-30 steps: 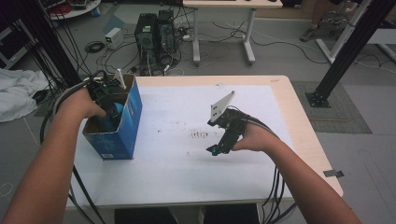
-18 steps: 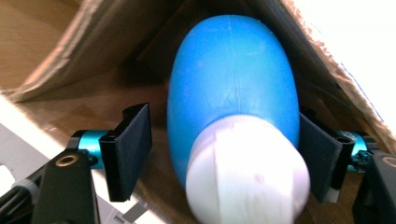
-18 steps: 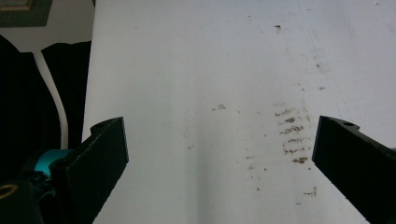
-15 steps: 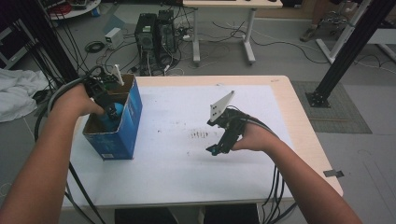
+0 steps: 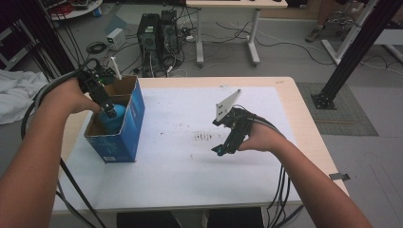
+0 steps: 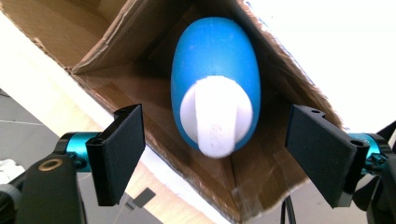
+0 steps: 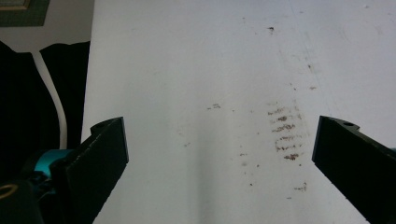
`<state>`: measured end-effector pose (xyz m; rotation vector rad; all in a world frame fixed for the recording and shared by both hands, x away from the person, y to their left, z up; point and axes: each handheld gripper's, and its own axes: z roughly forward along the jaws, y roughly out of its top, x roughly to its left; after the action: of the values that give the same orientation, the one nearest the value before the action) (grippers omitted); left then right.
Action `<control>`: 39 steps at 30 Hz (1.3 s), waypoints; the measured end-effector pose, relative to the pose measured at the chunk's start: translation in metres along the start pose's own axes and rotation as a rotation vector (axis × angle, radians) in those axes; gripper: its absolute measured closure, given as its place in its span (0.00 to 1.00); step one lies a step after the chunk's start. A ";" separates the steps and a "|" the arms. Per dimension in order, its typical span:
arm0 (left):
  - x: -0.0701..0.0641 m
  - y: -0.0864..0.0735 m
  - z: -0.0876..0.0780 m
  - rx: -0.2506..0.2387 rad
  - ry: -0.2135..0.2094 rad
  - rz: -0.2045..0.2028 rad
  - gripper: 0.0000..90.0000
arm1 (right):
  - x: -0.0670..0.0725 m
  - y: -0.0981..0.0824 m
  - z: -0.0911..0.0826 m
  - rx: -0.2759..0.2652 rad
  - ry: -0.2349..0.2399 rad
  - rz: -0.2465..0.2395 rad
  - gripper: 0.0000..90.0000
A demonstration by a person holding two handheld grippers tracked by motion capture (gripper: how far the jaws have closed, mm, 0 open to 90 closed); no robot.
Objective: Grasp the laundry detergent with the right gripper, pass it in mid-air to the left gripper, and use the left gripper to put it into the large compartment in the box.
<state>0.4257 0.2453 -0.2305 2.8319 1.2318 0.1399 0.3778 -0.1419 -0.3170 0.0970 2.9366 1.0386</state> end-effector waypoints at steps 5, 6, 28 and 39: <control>-0.008 0.001 -0.010 0.013 0.001 0.031 0.20 | 0.000 0.000 -0.003 0.002 -0.003 0.000 0.03; -0.010 0.001 -0.011 0.012 0.005 0.037 0.18 | 0.000 0.000 -0.004 0.005 -0.002 0.000 0.03; -0.072 0.030 -0.050 -0.022 0.010 0.276 0.06 | -0.008 0.013 -0.032 0.134 -0.007 0.002 0.03; -0.107 0.059 -0.031 0.008 -0.028 0.413 0.02 | -0.018 0.021 -0.036 0.256 0.017 0.023 0.03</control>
<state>0.3928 0.1275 -0.2014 3.0416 0.6272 0.1095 0.3948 -0.1492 -0.2760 0.1267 3.0751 0.6632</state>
